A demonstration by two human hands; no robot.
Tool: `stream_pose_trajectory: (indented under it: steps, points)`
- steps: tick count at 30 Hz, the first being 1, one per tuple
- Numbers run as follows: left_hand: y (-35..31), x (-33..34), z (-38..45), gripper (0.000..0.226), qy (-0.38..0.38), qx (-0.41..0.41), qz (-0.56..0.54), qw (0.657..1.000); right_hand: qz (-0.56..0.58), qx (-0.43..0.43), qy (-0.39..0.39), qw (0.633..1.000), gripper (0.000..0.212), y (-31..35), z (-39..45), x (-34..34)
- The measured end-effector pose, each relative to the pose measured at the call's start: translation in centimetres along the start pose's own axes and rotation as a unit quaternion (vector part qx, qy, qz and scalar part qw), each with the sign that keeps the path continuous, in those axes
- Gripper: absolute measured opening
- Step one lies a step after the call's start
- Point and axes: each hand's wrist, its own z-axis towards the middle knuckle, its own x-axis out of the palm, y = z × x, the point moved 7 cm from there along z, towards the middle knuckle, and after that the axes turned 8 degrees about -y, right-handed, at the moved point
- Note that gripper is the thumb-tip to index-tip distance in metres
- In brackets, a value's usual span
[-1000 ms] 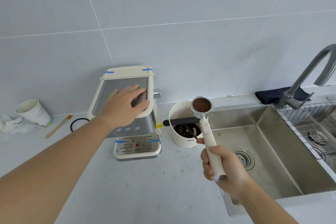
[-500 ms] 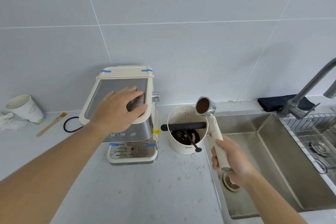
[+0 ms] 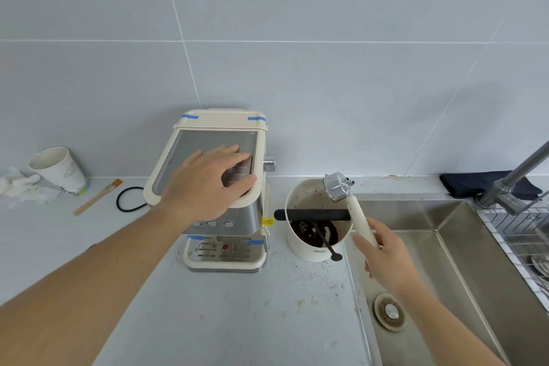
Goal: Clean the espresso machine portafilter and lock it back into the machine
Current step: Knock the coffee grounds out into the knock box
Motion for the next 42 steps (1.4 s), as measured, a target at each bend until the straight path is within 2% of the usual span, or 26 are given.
stream_pose_trajectory:
  steps: [4, 17, 23, 34, 42]
  points:
    - [0.0, 0.0, 0.1, 0.058, 0.003, 0.003, 0.002, 1.000, -0.077, -0.041, -0.024, 0.996, 0.032, 0.6, 0.0, 0.0]
    - [-0.1, -0.1, 0.0, 0.057, 0.002, -0.003, 0.003, 1.000, -0.128, -0.089, -0.057, 0.986, 0.034, 0.9, 0.1, 0.0]
    - [-0.1, -0.1, 0.0, 0.056, -0.001, -0.004, 0.002, 1.000, -0.205, -0.091, -0.050, 0.973, 0.039, -0.7, 0.5, 1.3]
    - [-0.1, -0.1, 0.0, 0.056, -0.005, -0.003, 0.002, 1.000, -0.196, -0.091, -0.043, 0.975, 0.037, -1.0, 0.9, 1.6]
    - [-0.1, -0.1, 0.0, 0.056, -0.004, -0.004, 0.003, 1.000, -0.143, -0.111, -0.077, 0.980, 0.037, -0.4, 0.3, 0.6]
